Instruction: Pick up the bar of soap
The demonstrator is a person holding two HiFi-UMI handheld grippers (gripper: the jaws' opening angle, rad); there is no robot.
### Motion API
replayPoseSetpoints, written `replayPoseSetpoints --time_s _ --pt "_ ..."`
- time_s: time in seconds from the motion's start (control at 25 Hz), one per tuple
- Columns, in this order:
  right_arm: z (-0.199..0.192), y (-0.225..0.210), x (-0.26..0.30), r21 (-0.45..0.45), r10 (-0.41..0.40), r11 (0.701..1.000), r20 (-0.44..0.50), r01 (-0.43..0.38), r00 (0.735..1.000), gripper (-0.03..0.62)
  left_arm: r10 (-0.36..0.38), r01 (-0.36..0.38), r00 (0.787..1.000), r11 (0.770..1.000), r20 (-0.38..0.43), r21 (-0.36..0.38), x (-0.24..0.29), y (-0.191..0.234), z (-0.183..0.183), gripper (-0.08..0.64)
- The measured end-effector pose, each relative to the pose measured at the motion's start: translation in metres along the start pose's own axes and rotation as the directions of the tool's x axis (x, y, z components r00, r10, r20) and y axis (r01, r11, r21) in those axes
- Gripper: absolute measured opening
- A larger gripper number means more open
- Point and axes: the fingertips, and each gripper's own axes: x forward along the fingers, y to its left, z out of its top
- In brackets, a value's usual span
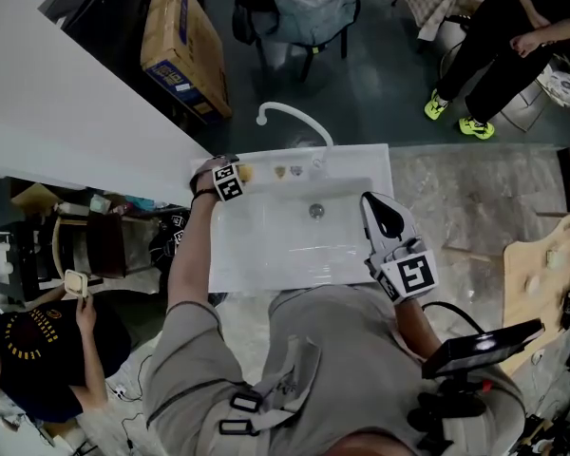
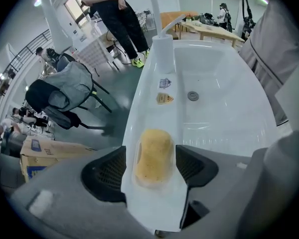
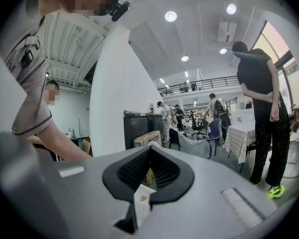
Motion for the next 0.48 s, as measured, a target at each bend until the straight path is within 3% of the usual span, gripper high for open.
replayPoseSetpoints --time_s 0.2,0.32,0.48 --pt "-0.001 -0.004 0.001 -0.005 -0.01 1.0 -0.013 0.01 1.0 0.002 -0.041 0.041 0.999 0.999 0.014 -0.034 0.011 -0.004 0.001 0.302" --pt "-0.003 -0.005 0.001 -0.009 -0.017 1.0 -0.023 0.017 1.0 0.002 -0.065 0.065 0.998 0.996 0.013 -0.053 0.018 -0.007 -0.002 0.227" --pt "-0.005 -0.006 0.003 -0.013 -0.023 1.0 -0.04 0.022 0.999 0.002 -0.053 0.057 0.998 0.994 0.037 -0.095 0.023 -0.005 -0.002 0.184"
